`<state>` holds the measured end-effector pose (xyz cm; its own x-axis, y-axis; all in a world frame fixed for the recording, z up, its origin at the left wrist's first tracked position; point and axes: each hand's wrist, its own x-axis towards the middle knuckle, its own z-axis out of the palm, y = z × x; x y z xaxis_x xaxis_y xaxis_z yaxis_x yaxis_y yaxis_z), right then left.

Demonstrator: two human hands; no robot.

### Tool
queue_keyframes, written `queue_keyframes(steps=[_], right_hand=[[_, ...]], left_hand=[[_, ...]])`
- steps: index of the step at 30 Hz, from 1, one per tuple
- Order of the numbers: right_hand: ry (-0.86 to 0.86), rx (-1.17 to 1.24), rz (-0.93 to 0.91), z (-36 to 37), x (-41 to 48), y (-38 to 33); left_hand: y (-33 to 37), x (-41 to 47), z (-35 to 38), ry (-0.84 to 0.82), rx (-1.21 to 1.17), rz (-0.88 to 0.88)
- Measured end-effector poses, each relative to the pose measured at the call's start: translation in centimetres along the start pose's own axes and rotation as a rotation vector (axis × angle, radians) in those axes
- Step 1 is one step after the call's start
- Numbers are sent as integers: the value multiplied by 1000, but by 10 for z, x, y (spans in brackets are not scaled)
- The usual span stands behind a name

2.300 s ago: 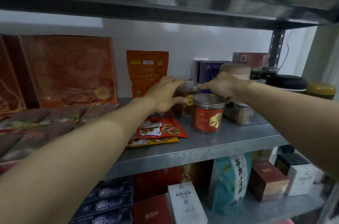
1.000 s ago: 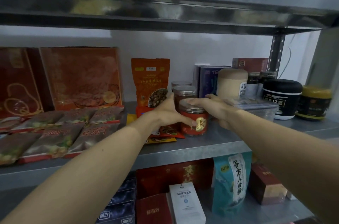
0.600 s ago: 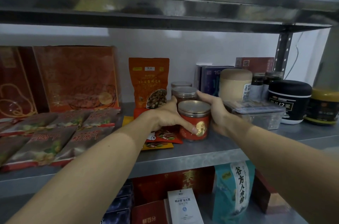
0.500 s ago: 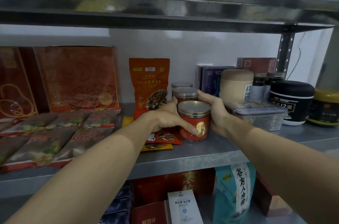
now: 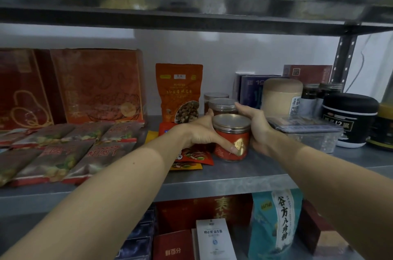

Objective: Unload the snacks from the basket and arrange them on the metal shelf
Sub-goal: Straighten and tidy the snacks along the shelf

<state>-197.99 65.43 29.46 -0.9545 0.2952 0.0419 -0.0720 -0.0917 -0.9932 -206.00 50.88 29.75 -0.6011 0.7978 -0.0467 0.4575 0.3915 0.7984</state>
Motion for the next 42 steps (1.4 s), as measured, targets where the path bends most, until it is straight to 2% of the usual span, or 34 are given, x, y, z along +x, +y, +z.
queue_keyframes(steps=[4,10,13,18,22,26,30,42], right_hand=[[63,-115,-17,2,-2,-5],[335,-589,-399,29,-18,-30],[245,-865,-586,57,-35,-39],[-83,-1105,-470,99,-42,-12],[-195,-1246,-360,114,-45,22],[-177,-1346,-269,116,-46,46],[-95,-1375,-309,110,-56,58],[-76,-1386,-322,111,-58,60]], left_hand=[[4,-9,-7,9,74,-30],[11,-45,-35,138,250,-85],[3,-63,-43,202,297,-73],[-25,-95,-49,219,554,-92],[-42,-116,-52,225,792,-143],[-59,-128,-51,173,851,-213],[-71,-131,-44,129,962,-247],[-74,-132,-45,232,921,-175]])
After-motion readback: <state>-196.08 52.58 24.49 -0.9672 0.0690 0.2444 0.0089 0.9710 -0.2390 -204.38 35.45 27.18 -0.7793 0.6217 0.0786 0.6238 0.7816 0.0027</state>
